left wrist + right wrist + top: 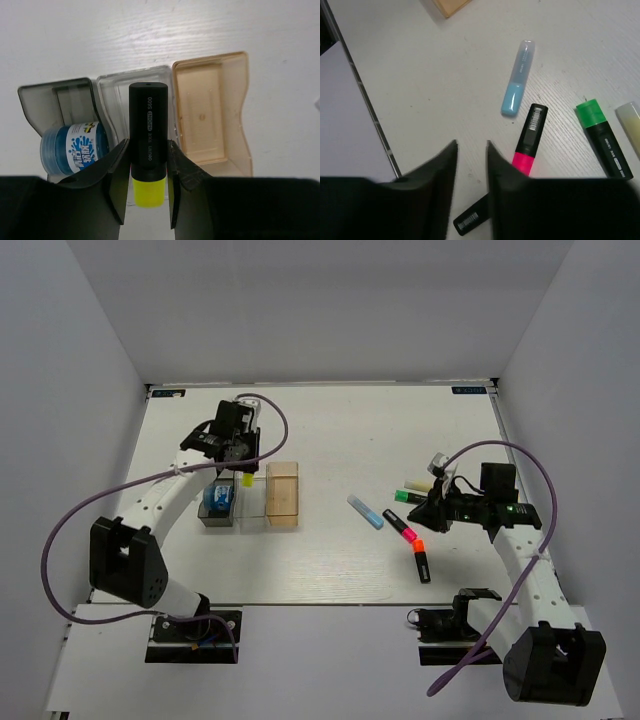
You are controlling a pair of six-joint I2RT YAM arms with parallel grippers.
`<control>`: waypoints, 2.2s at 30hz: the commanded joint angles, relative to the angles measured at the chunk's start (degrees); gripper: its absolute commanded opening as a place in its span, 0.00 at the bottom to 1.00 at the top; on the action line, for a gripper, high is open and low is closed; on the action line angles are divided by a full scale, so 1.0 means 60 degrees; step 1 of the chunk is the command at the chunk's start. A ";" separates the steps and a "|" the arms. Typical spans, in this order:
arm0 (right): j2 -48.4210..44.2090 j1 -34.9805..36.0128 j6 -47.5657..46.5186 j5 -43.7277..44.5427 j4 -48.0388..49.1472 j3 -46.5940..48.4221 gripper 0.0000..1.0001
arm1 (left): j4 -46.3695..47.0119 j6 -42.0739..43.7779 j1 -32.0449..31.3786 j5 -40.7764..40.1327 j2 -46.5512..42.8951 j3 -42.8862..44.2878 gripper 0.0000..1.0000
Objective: Sort the stationery into containers
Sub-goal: Place the pen in the storage box, then pick up the pen from the center of the board.
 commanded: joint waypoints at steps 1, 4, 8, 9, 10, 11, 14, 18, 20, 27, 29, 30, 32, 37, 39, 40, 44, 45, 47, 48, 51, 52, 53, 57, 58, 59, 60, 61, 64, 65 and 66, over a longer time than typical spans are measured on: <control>0.0212 -0.0043 0.0681 0.0229 0.0319 0.0186 0.03 | -0.0472 -0.0121 0.0213 0.0052 0.0276 -0.0214 0.00; 0.0389 -0.0028 0.0785 0.0404 0.0304 0.0289 0.00 | -0.0385 -0.0209 0.0374 0.0242 0.0584 -0.0345 0.01; 0.0448 -0.0028 0.0815 0.0566 0.0363 0.0275 0.26 | -0.0311 -0.0252 0.0375 0.0257 0.0892 -0.0419 0.10; 0.0434 -0.0057 0.0829 0.0581 0.0377 0.0275 0.30 | -0.0311 -0.0253 0.0375 0.0213 0.0994 -0.0448 0.12; 0.0462 -0.0043 0.0844 0.0639 0.0392 0.0275 0.37 | -0.0253 -0.0296 0.0375 0.0198 0.1009 -0.0550 0.18; 0.0477 -0.0057 0.0829 0.0610 0.0378 0.0275 0.42 | -0.0252 -0.0296 0.0375 0.0111 0.1038 -0.0594 0.25; 0.0521 -0.0043 0.0844 0.0697 0.0421 0.0275 0.78 | -0.0179 -0.0326 0.0360 0.0095 0.1068 -0.0799 0.55; 0.0565 0.0001 0.1180 0.1253 0.0743 0.0231 0.91 | -0.0164 -0.0326 0.0360 0.0183 0.0951 -0.0815 0.71; 0.0609 0.0016 0.1327 0.1356 0.0977 0.0216 0.91 | -0.0179 -0.0311 0.0375 0.0213 0.0790 -0.0756 0.74; 0.3372 0.0674 0.1151 0.2290 -0.0089 0.2279 0.21 | -0.0093 0.0098 -0.1012 0.1308 -0.1372 -0.1703 0.00; 0.4427 0.1257 0.1268 0.3184 -0.0179 0.3096 0.19 | 0.0418 0.0376 -0.1834 0.1707 -0.2672 -0.2900 0.23; 0.4809 0.1551 0.1399 0.3507 -0.0150 0.3232 0.23 | 0.0494 0.0464 -0.2461 0.2113 -0.3001 -0.3185 0.43; 0.5324 0.2108 0.1560 0.3947 -0.0121 0.3716 0.33 | 0.0655 0.0626 -0.2759 0.2220 -0.4168 -0.4191 0.71; 0.6994 0.3779 0.2249 0.5325 -0.0076 0.4843 0.44 | 0.0334 0.0612 -0.3229 0.1724 -0.6295 -0.5221 0.97; 0.7462 0.4304 0.2381 0.6056 -0.0062 0.5123 0.48 | 0.0246 0.0626 -0.3243 0.1314 -0.6972 -0.5355 1.00; 0.7682 0.4612 0.2614 0.6175 0.0083 0.5152 0.51 | 0.0260 0.0641 -0.3243 0.1036 -0.7351 -0.5573 1.00; 0.8239 0.5332 0.2631 0.7259 0.0363 0.5241 0.58 | 0.0145 0.0612 -0.3258 0.0360 -0.8072 -0.5766 1.00; 0.8328 0.5377 0.2645 0.7550 0.0377 0.5313 0.58 | 0.0129 0.0583 -0.3244 0.0345 -0.8116 -0.5751 1.00; 0.8650 0.5479 0.2675 0.7612 0.0349 0.5459 0.58 | 0.0042 0.0597 -0.3243 0.0257 -0.8146 -0.5751 1.00; 0.8709 0.5509 0.2675 0.7684 0.0334 0.5460 0.58 | -0.0032 0.0583 -0.3258 0.0257 -0.8146 -0.5707 1.00; 0.9017 0.5655 0.2573 0.7831 0.0348 0.5446 0.58 | -0.0177 0.0612 -0.3243 0.0257 -0.8219 -0.5707 1.00; 0.9162 0.5728 0.2558 0.7919 0.0377 0.5417 0.58 | -0.0078 0.0626 -0.3229 0.0257 -0.8234 -0.5707 1.00; 0.9207 0.5801 0.2529 0.8094 0.0377 0.5373 0.58 | -0.0033 0.0626 -0.3258 0.0257 -0.8263 -0.5721 1.00; 0.9398 0.6036 0.2499 0.8724 0.0626 0.5009 0.48 | -0.0062 0.0626 -0.3229 0.0140 -0.8394 -0.5721 1.00; 0.9413 0.6065 0.2470 0.8899 0.0743 0.4919 0.41 | -0.0062 0.0612 -0.3243 0.0110 -0.8380 -0.5722 1.00; 0.9340 0.6153 0.2455 0.8901 0.0787 0.4773 0.38 | -0.0062 0.0626 -0.3243 0.0067 -0.8380 -0.5722 1.00; 0.9354 0.6211 0.2397 0.9220 0.0875 0.4656 0.33 | -0.0076 0.0612 -0.3243 0.0052 -0.8467 -0.5736 1.00; 0.9325 0.6198 0.2440 0.9252 0.0861 0.4582 0.26 | -0.0077 0.0626 -0.3243 0.0023 -0.8454 -0.5722 1.00; 0.9354 0.6285 0.2440 0.9253 0.0861 0.4318 0.15 | -0.0062 0.0612 -0.3229 -0.0022 -0.8556 -0.5766 1.00; 0.9354 0.6271 0.2397 0.9282 0.0817 0.4274 0.04 | -0.0047 0.0597 -0.3258 -0.0051 -0.8570 -0.5766 1.00; 0.9325 0.6300 0.2411 0.9267 0.0730 0.4245 0.00 | -0.0062 0.0597 -0.3244 -0.0051 -0.8585 -0.5780 1.00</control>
